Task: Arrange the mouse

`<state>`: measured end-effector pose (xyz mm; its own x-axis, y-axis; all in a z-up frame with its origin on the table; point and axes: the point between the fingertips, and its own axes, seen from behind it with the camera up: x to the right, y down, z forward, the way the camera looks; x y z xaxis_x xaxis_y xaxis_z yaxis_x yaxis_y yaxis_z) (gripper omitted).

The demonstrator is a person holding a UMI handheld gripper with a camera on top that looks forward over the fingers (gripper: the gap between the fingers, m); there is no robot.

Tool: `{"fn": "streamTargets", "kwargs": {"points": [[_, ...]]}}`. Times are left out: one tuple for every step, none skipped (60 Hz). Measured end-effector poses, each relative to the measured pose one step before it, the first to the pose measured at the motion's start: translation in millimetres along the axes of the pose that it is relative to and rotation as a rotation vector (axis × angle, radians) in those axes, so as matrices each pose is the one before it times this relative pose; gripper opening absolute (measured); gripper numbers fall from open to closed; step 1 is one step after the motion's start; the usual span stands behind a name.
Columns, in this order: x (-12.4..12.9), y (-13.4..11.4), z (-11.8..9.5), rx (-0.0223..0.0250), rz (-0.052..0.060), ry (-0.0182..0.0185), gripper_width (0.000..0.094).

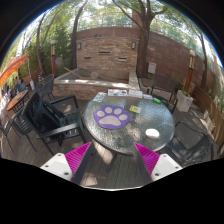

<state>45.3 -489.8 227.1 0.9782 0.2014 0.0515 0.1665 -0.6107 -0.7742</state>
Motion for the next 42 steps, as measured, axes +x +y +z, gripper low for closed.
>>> {"fn": "streamTargets", "kwargs": {"points": [[0.91, 1.58, -0.32, -0.00464, 0.0052, 0.00315, 0.0846], [1.39, 1.85, -0.23, -0.00485, 0.0051, 0.00353, 0.0846], [1.89, 2.13, -0.01, -0.00517, 0.0048, 0.00353, 0.0843], [2.29, 2.53, 0.07, -0.00589, 0.0044, 0.00335, 0.0846], [2.82, 2.59, 0.4, -0.00636, 0.0043, 0.00371, 0.0848], [3.06, 3.16, 0.69, -0.00624, 0.0042, 0.00345, 0.0848], [3.89, 2.76, 0.94, -0.0054, 0.0042, 0.00424, 0.0847], [3.91, 2.18, 1.71, -0.00528, 0.0042, 0.00489, 0.0848], [5.23, 2.82, 2.05, -0.00503, 0.0044, 0.0054, 0.085], [1.9, 2.6, -0.16, -0.00428, 0.0052, 0.00619, 0.0847], [7.38, 3.36, 4.52, -0.00496, 0.0037, 0.00524, 0.0845], [7.29, 3.88, 4.47, -0.00517, 0.0034, 0.0058, 0.0847], [7.94, 3.59, 4.48, -0.00554, 0.0029, 0.00546, 0.0839], [5.25, 4.21, 3.5, -0.00401, 0.0023, 0.00778, 0.0845], [7.77, 2.5, 4.84, -0.00266, 0.003, 0.0065, 0.0842], [7.75, 2.41, 5.06, -0.00235, 0.0037, 0.00768, 0.0845], [7.51, 2.09, 5.1, -0.00182, 0.004, 0.0079, 0.0843], [8.0, 2.12, 5.64, -0.00224, 0.0044, 0.00821, 0.0847], [8.15, 2.04, 6.55, -0.00219, 0.0041, 0.00798, 0.0844], [7.75, 1.44, 6.44, -0.00197, 0.0037, 0.00734, 0.0845], [7.64, 1.0, 7.45, -0.0012, 0.0033, 0.0069, 0.0845], [7.93, 0.82, 7.0, -0.00139, 0.0032, 0.00734, 0.0846], [7.69, 0.67, 7.68, -0.00127, 0.003, 0.00696, 0.085], [7.39, 0.33, 8.22, 0.00007, 0.0031, 0.00735, 0.0845], [7.79, -0.23, 8.03, 0.00155, 0.0029, 0.00765, 0.0849], [7.5, -0.79, 9.1, 0.00291, 0.0019, 0.00725, 0.0852], [7.42, -0.55, 9.43, 0.00185, 0.0012, 0.00726, 0.0857], [7.73, -0.37, 9.77, 0.00027, 0.0004, 0.00684, 0.0855], [6.6, -0.03, 9.57, -0.00069, 0.0006, 0.00663, 0.086], [6.86, -0.39, 10.51, 0.00033, -0.0002, 0.00665, 0.0859], [6.16, -0.51, 10.13, 0.00282, -0.0006, 0.00716, 0.0858], [6.17, -1.4, 10.03, 0.00528, 0.0001, 0.00721, 0.0858], [5.23, -1.57, 9.34, 0.00663, 0.0003, 0.00707, 0.0851], [5.34, -1.33, 10.83, 0.0057, -0.0003, 0.00571, 0.0848], [4.75, -0.54, 10.48, 0.00173, -0.002, 0.00414, 0.0847], [4.06, 0.32, 10.74, -0.00316, -0.0029, 0.00284, 0.0844], [3.68, 2.08, 9.98, -0.00641, -0.0016, 0.00195, 0.0841], [2.9, 0.7, 10.74, -0.0077, -0.0002, 0.00032, 0.0844], [2.88, 0.78, 9.93, -0.00549, 0.0012, -0.00081, 0.0845], [2.5, -0.77, 9.42, -0.00164, 0.0014, -0.00127, 0.0846], [2.55, -1.0, 9.9, 0.00049, 0.0018, -0.00168, 0.0844], [1.67, -0.85, 8.85, -0.00064, 0.0009, -0.00163, 0.0845]]}}
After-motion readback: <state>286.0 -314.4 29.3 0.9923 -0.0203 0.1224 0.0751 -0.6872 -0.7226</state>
